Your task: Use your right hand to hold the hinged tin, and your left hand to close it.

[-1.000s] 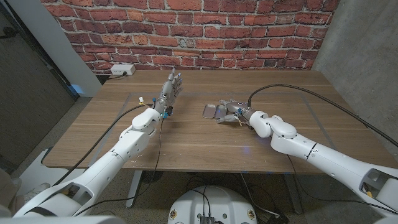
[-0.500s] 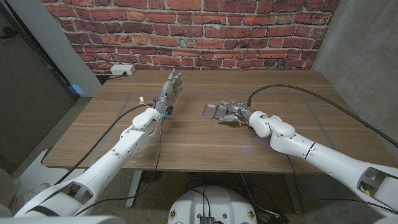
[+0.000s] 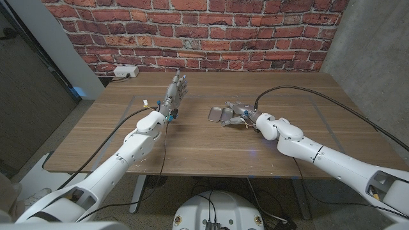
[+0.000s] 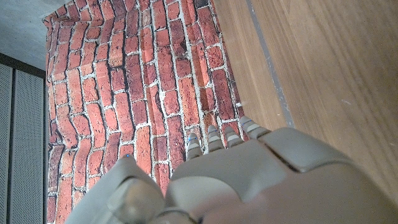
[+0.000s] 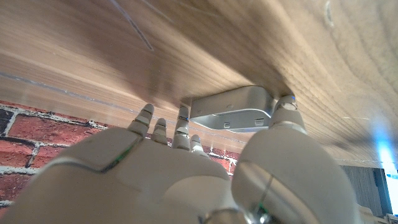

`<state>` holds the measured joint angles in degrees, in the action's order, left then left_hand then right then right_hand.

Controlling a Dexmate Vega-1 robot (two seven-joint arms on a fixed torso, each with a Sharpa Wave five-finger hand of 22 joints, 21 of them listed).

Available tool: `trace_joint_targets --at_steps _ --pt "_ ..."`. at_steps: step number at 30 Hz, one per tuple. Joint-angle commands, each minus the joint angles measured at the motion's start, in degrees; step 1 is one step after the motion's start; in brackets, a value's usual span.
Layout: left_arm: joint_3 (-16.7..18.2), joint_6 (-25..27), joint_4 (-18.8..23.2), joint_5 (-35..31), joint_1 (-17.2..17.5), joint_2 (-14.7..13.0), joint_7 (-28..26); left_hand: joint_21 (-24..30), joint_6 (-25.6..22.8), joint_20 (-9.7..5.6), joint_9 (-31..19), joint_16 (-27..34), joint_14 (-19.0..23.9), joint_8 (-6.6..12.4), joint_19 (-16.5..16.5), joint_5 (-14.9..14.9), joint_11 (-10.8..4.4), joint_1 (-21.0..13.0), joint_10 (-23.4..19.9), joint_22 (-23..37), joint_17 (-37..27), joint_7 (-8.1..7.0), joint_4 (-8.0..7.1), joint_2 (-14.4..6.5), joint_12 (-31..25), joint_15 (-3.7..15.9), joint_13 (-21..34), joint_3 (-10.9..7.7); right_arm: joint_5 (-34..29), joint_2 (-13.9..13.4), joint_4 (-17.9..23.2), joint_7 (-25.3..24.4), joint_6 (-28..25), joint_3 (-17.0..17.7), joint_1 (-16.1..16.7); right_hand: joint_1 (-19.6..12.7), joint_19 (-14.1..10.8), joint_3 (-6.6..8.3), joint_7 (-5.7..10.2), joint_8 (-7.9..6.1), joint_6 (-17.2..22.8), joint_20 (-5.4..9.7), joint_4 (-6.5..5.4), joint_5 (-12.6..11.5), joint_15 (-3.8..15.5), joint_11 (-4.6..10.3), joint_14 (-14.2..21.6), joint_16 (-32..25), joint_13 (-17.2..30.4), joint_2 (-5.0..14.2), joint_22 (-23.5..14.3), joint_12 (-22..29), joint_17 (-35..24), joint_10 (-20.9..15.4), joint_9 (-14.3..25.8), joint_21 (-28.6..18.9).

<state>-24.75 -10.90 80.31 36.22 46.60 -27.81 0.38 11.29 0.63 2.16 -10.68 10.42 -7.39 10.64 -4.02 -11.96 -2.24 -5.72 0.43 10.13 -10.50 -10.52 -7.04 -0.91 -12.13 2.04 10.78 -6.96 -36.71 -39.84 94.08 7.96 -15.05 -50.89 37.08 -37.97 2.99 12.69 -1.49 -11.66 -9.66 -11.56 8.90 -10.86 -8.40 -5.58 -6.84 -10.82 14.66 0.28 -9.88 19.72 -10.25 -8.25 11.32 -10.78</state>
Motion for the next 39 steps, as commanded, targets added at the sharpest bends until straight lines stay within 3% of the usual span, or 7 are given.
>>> trace_joint_targets --at_steps 1,14,28,39 --pt "0.0 -0.2 -0.1 0.0 0.1 0.1 0.0 0.2 0.2 0.23 -0.1 0.4 -0.2 0.29 -0.2 -0.5 -0.09 0.4 -0.3 0.2 -0.1 0.07 -0.05 0.0 -0.2 0.57 0.3 0.22 0.9 -0.2 -0.8 -1.0 1.2 0.1 0.2 -1.3 0.0 0.86 -0.5 -0.23 -11.1 -0.21 0.02 -0.5 0.15 1.01 0.7 -0.3 0.6 0.64 -0.2 0.6 -0.1 -1.3 0.1 0.0" --pt "0.3 0.1 0.2 0.6 0.5 0.0 0.0 0.2 0.2 0.19 -0.1 0.4 -0.2 0.35 -0.2 -0.6 -0.05 0.5 -0.2 0.2 -0.1 0.06 -0.05 0.0 -0.1 0.57 0.3 0.38 2.6 -0.3 -0.9 -3.7 2.8 1.2 1.5 -6.0 -0.7 3.46 -0.36 -0.64 -10.5 0.28 0.88 -2.9 2.32 4.95 2.9 -0.6 2.8 2.62 -0.1 3.4 -0.1 -4.3 0.1 -0.2" --pt "1.1 -0.6 -1.0 2.6 0.3 1.0 0.7 0.2 0.1 0.19 -0.1 0.4 -0.2 0.47 -0.2 -0.6 -0.16 0.5 -0.2 0.2 -0.1 0.09 -0.05 -0.1 -0.2 0.63 0.3 0.52 3.1 -0.4 -0.1 -6.1 1.4 2.2 2.9 -7.7 -1.6 4.04 -0.06 -0.84 -9.3 0.29 0.78 -4.3 3.34 6.93 5.2 -0.9 4.6 2.0 -0.1 5.9 -0.2 -7.0 0.1 -0.4" --pt "1.0 -0.9 -1.3 2.5 0.2 1.2 0.8 0.2 0.1 0.15 -0.1 0.4 -0.2 0.5 -0.2 -0.6 -0.17 0.6 -0.3 0.2 -0.1 0.15 -0.06 -0.1 -0.2 0.61 0.3 0.65 3.0 -0.3 -0.4 -8.7 1.5 2.5 3.3 -9.0 -2.9 5.07 -0.01 -0.76 -8.8 -0.08 0.71 -5.9 5.12 7.39 7.1 -1.1 6.3 2.41 -0.1 7.8 -0.4 -8.2 0.1 -0.6"
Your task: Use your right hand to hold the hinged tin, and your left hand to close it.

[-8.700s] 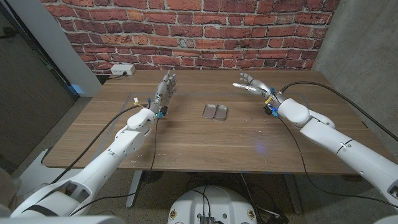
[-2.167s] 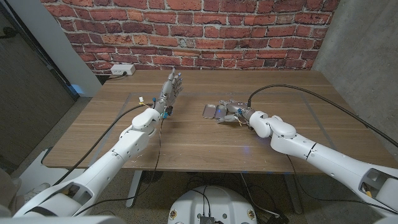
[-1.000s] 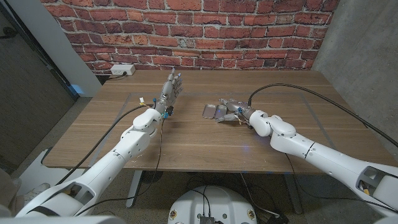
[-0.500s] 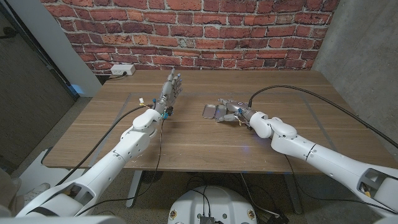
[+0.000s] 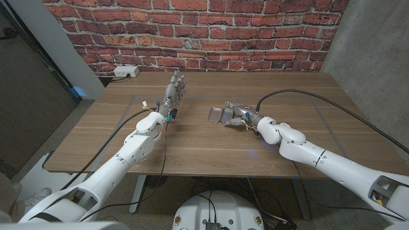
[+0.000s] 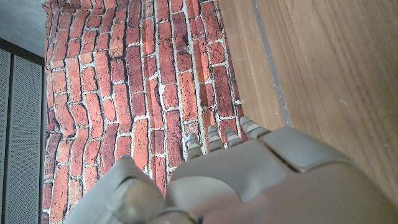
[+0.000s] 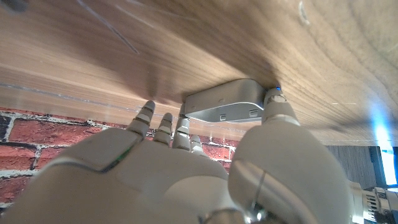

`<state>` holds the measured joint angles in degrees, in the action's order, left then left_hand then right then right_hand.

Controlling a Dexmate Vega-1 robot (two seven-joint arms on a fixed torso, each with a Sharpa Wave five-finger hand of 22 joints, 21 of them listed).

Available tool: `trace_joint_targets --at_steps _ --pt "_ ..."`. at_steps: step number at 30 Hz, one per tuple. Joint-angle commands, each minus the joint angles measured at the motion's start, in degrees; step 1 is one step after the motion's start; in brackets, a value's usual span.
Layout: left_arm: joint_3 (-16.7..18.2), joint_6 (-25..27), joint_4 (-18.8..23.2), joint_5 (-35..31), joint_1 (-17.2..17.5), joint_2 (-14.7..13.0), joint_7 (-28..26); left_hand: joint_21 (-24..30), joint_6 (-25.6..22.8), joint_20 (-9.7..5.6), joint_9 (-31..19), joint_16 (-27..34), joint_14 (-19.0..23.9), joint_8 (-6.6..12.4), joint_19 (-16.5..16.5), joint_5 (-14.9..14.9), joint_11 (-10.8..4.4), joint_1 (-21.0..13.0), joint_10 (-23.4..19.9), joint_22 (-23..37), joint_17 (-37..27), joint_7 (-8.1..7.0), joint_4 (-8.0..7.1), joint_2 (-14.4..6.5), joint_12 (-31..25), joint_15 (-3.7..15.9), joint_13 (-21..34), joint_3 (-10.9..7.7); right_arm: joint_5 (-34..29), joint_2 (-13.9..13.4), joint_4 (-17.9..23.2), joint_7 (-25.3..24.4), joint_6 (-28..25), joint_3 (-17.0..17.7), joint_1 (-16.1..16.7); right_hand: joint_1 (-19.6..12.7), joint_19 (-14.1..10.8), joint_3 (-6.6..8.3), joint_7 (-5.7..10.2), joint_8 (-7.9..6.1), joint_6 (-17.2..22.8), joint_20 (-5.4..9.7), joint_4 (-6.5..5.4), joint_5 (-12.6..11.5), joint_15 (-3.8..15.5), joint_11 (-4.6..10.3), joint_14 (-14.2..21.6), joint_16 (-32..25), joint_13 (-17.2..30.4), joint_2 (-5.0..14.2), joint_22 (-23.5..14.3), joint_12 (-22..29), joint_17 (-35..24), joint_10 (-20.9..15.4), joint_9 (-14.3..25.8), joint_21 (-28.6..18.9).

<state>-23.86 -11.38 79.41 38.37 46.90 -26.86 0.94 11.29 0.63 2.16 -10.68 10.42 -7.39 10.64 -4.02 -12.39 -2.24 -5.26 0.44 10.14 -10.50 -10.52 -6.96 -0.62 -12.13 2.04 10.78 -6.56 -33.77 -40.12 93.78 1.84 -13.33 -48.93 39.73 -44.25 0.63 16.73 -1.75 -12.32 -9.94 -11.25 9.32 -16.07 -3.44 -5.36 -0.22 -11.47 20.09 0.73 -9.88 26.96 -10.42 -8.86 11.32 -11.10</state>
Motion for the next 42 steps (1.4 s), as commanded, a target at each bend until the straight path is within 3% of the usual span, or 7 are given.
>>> trace_joint_targets --at_steps 1,10,42 --pt "0.1 -0.4 -0.3 0.3 -0.1 0.3 0.2 0.2 0.1 0.16 -0.1 0.4 -0.1 0.49 -0.2 -0.2 -0.2 0.1 -0.3 0.2 -0.1 0.14 -0.15 -0.4 -0.2 0.59 0.3 0.26 0.2 0.0 -0.1 -2.6 0.0 0.6 0.7 -2.9 -0.6 1.18 0.27 -0.09 -8.5 -0.38 0.31 -0.9 0.22 7.21 0.6 -0.5 1.0 2.06 -0.1 0.7 -0.3 -7.6 0.1 -0.3" --pt "0.1 -0.5 -0.2 0.3 -0.1 0.3 0.2 0.2 0.0 0.17 -0.1 0.4 -0.2 0.53 -0.2 -0.2 -0.06 0.2 -0.3 0.2 -0.1 0.09 -0.16 -0.4 -0.2 0.6 0.3 0.37 3.7 -0.5 1.2 -1.9 0.6 2.7 1.0 -3.4 -1.0 1.75 0.35 -0.01 -8.3 -0.2 0.25 -2.2 0.51 7.5 1.3 -0.4 2.0 2.1 -0.1 1.8 -0.4 -8.5 0.1 -0.3" --pt "-0.2 -0.5 -0.1 0.4 -0.3 0.4 1.0 0.2 0.0 0.17 -0.1 0.4 -0.2 0.57 -0.2 -0.3 -0.19 0.3 -0.4 0.2 -0.1 0.16 -0.2 -0.5 -0.1 0.53 0.3 0.73 14.2 -6.2 14.0 1.2 -1.2 12.0 3.1 -3.1 -0.9 2.3 0.18 0.29 -8.2 -0.03 -0.2 -5.1 0.25 8.07 2.3 -0.3 4.1 1.31 -0.2 3.8 -0.7 -9.0 0.1 0.1"
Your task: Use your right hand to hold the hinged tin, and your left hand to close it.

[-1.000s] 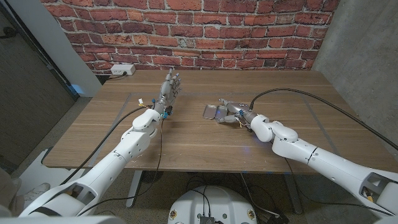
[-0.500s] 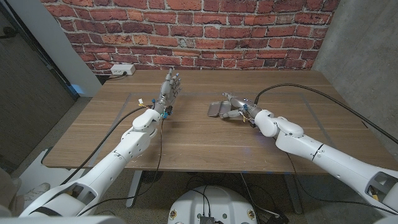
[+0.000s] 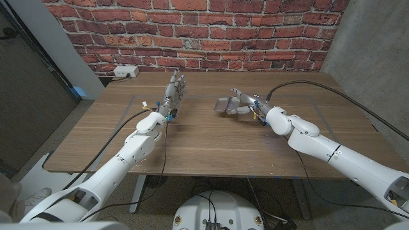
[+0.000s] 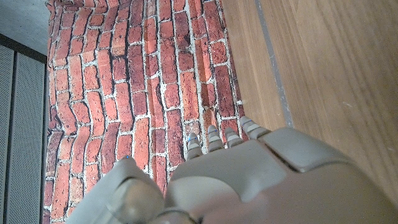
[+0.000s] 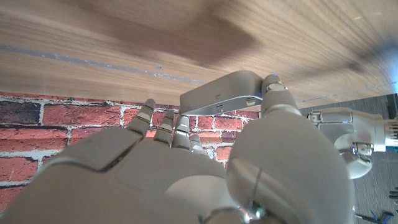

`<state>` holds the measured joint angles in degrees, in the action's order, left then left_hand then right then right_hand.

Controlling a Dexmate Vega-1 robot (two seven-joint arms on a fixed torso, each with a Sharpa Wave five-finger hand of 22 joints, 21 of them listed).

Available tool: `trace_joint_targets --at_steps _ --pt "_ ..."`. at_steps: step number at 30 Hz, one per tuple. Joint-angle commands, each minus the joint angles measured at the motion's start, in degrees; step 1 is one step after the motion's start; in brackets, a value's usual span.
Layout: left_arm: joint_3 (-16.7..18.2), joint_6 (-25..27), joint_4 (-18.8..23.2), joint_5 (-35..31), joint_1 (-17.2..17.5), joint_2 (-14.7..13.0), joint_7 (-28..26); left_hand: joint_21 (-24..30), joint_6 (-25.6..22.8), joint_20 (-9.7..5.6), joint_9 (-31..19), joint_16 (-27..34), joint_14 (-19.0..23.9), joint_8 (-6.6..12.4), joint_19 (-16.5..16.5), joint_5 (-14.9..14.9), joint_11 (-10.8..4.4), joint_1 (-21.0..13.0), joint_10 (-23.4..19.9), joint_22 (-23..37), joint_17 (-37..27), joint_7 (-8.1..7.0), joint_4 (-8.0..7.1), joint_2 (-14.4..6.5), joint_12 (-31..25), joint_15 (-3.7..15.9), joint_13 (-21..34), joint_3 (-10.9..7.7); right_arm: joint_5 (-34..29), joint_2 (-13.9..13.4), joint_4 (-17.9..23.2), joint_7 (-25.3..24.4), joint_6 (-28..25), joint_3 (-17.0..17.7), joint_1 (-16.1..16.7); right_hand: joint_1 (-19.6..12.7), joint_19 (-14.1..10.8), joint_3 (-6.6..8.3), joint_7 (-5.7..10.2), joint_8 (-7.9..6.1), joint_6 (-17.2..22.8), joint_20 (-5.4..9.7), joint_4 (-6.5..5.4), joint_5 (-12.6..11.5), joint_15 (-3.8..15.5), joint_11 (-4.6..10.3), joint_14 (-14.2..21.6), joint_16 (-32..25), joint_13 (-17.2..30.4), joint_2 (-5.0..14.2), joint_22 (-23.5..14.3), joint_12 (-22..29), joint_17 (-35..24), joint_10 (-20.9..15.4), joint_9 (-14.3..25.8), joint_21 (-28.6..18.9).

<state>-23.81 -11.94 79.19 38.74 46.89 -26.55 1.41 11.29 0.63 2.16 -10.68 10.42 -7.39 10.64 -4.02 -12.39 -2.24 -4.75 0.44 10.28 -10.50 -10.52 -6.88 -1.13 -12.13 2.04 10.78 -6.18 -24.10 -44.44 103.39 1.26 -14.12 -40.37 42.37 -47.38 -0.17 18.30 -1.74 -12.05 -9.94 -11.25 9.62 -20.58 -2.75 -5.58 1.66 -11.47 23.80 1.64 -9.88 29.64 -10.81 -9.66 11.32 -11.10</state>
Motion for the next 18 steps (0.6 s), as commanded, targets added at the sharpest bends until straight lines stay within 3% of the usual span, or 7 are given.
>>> trace_joint_targets --at_steps 1,15,18 --pt "-0.3 0.1 0.1 0.0 -0.3 0.0 0.6 0.2 0.0 0.17 -0.1 0.4 -0.2 0.57 -0.2 -0.3 -0.25 -0.2 -0.4 0.1 -0.1 0.17 -0.29 0.0 -0.1 0.53 0.3 0.36 5.0 -2.0 4.8 2.0 -0.4 3.7 0.4 0.0 -0.1 0.75 0.18 0.03 -8.2 -0.05 -0.51 -0.6 -0.47 8.27 0.5 -0.3 0.4 0.4 -0.2 1.1 -0.3 -8.2 0.1 0.1" --pt "-0.7 -0.4 -0.1 -0.2 -0.6 0.1 1.6 0.2 -0.1 0.12 -0.1 0.4 -0.2 0.64 -0.2 -0.4 -0.22 -0.2 -0.4 0.1 -0.1 0.27 -0.29 0.0 -0.1 0.55 0.3 0.47 8.6 -4.2 7.5 3.3 2.6 6.3 0.1 0.0 0.0 0.98 0.06 -0.02 -7.9 -0.05 -0.54 -1.5 -0.44 8.35 0.7 -0.2 1.0 0.21 -0.2 1.7 -0.3 -8.4 0.1 0.1" --pt "-1.0 -2.9 -1.9 -0.5 -1.1 0.5 4.2 0.1 -4.0 0.31 -0.1 0.3 -0.3 2.05 -0.4 -0.4 -0.35 -0.7 -0.2 0.0 -0.1 -0.13 0.05 0.0 -0.1 0.6 0.3 0.54 9.1 -4.5 7.8 3.2 3.4 6.7 0.2 0.0 0.0 1.07 -0.02 -0.01 -7.9 -0.1 -0.52 -1.8 -0.35 8.48 0.9 -0.2 1.2 0.15 -0.2 1.9 -0.3 -8.7 0.1 0.1"
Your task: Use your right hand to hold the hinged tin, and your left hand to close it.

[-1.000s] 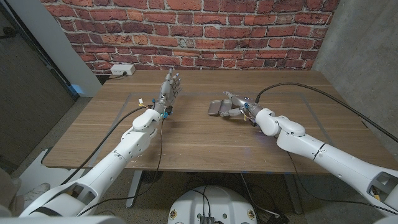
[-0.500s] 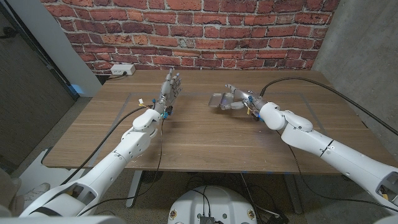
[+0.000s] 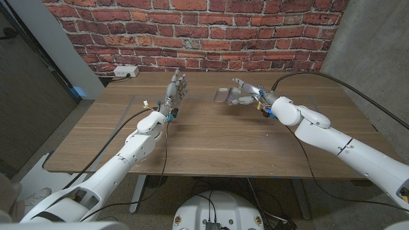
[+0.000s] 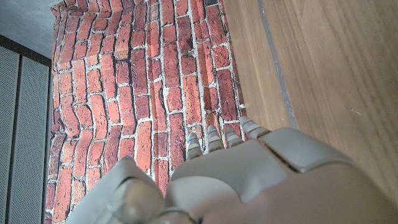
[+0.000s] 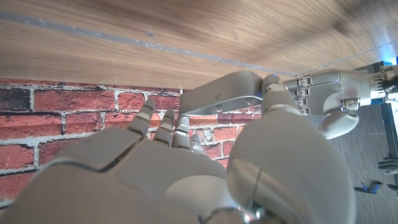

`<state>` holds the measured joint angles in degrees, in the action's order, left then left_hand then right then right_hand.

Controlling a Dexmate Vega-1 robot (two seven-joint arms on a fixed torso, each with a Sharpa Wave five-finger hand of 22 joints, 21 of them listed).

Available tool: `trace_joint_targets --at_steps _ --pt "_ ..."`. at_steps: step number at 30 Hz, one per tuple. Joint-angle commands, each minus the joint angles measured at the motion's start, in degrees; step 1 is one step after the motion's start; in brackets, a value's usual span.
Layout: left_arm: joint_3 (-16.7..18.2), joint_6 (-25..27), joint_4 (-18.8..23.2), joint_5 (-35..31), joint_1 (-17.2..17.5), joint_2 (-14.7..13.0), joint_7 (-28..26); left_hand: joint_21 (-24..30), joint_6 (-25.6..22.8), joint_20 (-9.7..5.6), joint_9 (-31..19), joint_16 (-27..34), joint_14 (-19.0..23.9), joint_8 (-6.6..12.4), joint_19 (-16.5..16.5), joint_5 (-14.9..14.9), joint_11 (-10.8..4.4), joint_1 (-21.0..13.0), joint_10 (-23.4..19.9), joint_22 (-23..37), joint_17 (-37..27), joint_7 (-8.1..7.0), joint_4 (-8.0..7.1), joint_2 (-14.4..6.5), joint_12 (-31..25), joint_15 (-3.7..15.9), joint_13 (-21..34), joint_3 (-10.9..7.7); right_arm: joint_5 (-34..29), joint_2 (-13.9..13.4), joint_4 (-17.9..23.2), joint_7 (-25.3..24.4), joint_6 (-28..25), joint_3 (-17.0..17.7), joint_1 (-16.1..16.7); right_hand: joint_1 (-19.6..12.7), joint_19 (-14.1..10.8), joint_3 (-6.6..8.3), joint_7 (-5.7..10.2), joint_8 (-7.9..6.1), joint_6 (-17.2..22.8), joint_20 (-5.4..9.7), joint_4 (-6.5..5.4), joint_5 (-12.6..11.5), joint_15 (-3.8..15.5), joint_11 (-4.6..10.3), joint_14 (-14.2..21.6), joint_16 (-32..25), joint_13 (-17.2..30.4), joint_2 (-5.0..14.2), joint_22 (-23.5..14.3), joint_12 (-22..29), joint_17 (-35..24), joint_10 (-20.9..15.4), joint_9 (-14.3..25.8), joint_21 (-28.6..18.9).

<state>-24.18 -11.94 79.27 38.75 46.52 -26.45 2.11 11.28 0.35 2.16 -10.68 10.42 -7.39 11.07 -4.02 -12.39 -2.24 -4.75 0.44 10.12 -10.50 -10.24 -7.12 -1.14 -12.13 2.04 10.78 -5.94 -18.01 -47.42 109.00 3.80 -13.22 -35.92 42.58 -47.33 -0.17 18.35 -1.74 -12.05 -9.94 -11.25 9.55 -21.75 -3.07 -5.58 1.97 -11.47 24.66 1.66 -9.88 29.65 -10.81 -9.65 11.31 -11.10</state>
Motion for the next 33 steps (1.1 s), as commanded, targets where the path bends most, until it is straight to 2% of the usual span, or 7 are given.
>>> trace_joint_targets --at_steps 1,5,17,22,27,29,33 --pt "-0.7 -2.7 -1.7 -0.5 -0.8 0.4 3.4 0.0 -5.3 0.36 -0.1 0.3 -0.4 2.05 -0.6 -0.4 -0.67 -0.9 -0.2 0.2 -0.1 -0.41 0.47 0.0 -0.1 0.6 0.3 0.33 3.1 -1.6 2.4 0.7 2.7 2.4 -0.1 -0.1 0.0 1.04 0.03 -0.02 -7.8 -0.01 -0.45 -0.7 0.0 8.54 0.6 -0.2 0.4 0.11 -0.2 2.0 -0.3 -8.7 0.1 0.1" --pt "-1.0 -0.6 -0.7 0.5 -0.7 0.5 3.4 0.0 -9.0 0.53 -0.1 0.3 -0.4 2.98 -0.7 -0.4 -1.16 -1.2 -1.4 0.2 -0.1 1.09 0.67 0.0 -0.6 0.54 0.3 0.53 3.2 -2.0 2.8 1.2 3.5 2.7 -0.5 -0.1 0.0 1.15 0.08 -0.01 -7.8 -0.01 -0.44 -1.0 0.04 8.57 0.8 -0.2 0.6 0.07 -0.2 2.1 -0.3 -8.6 0.1 0.1" --pt "-3.5 1.4 -0.5 1.5 -1.5 1.8 7.0 0.2 -6.4 0.73 -0.1 0.5 0.0 1.22 -0.5 -0.4 -1.01 -1.0 -5.7 0.2 -0.1 2.99 0.51 -0.1 -1.7 0.42 0.2 1.13 2.5 -1.8 1.1 0.6 5.9 3.6 -2.4 0.0 0.1 1.4 0.14 -0.13 -7.3 -0.42 -0.51 -1.9 0.26 8.73 1.0 -0.2 1.2 -0.1 -0.2 2.5 -0.3 -8.8 0.1 0.2" --pt "-4.0 2.1 0.3 2.0 -1.4 2.1 7.6 0.0 -3.2 1.63 -0.2 0.6 -0.3 -0.11 -1.3 -0.4 -0.7 -0.8 -10.9 0.3 -0.1 0.79 0.37 -0.3 -2.9 0.13 0.3 1.62 1.6 -1.6 0.5 0.5 6.7 3.4 -3.1 0.1 0.2 1.46 0.19 -0.15 -7.1 -0.38 -0.57 -2.2 0.41 8.83 1.2 -0.2 1.4 -0.17 -0.2 2.8 -0.3 -9.0 0.1 0.2" --pt "-4.0 3.9 0.8 4.5 -1.4 2.6 9.4 0.0 -3.6 1.62 -0.1 0.8 -0.5 0.41 -1.6 -0.4 0.46 -0.8 -12.6 0.3 -0.1 7.39 0.27 -0.6 -2.6 -0.53 0.3 2.0 0.8 -1.5 0.0 0.8 7.6 3.1 -3.7 0.1 0.2 1.52 0.19 -0.14 -7.0 -0.42 -0.61 -2.5 0.48 9.0 1.4 -0.2 1.6 -0.25 -0.2 3.0 -0.3 -9.1 0.1 0.2" --pt "-4.0 4.4 0.5 5.8 -1.5 3.1 10.6 0.1 -4.2 1.61 -0.1 0.8 -0.6 0.65 -1.6 -0.5 0.37 -0.8 -14.2 0.3 -0.1 8.8 0.18 -0.9 -2.9 -0.65 0.4 2.04 0.2 -1.6 0.0 0.5 8.0 3.1 -3.7 0.2 0.2 1.54 0.23 -0.12 -7.1 -0.44 -0.62 -2.6 0.58 9.0 1.3 -0.2 1.6 -0.28 -0.2 3.0 -0.4 -9.1 0.1 0.2" --pt "-4.2 4.9 0.5 6.7 -1.5 3.6 11.6 0.2 -3.5 1.69 0.0 1.1 -0.1 0.35 -1.7 -0.5 -0.54 -0.8 -18.5 0.4 -0.1 7.63 0.1 -1.3 -3.9 -0.79 0.4 2.2 -0.5 -1.7 0.2 0.9 8.6 2.9 -3.8 0.3 0.1 1.57 0.21 -0.11 -7.0 -0.44 -0.67 -2.8 0.67 8.97 1.4 -0.2 1.7 -0.32 -0.2 3.1 -0.4 -9.1 0.1 0.1"
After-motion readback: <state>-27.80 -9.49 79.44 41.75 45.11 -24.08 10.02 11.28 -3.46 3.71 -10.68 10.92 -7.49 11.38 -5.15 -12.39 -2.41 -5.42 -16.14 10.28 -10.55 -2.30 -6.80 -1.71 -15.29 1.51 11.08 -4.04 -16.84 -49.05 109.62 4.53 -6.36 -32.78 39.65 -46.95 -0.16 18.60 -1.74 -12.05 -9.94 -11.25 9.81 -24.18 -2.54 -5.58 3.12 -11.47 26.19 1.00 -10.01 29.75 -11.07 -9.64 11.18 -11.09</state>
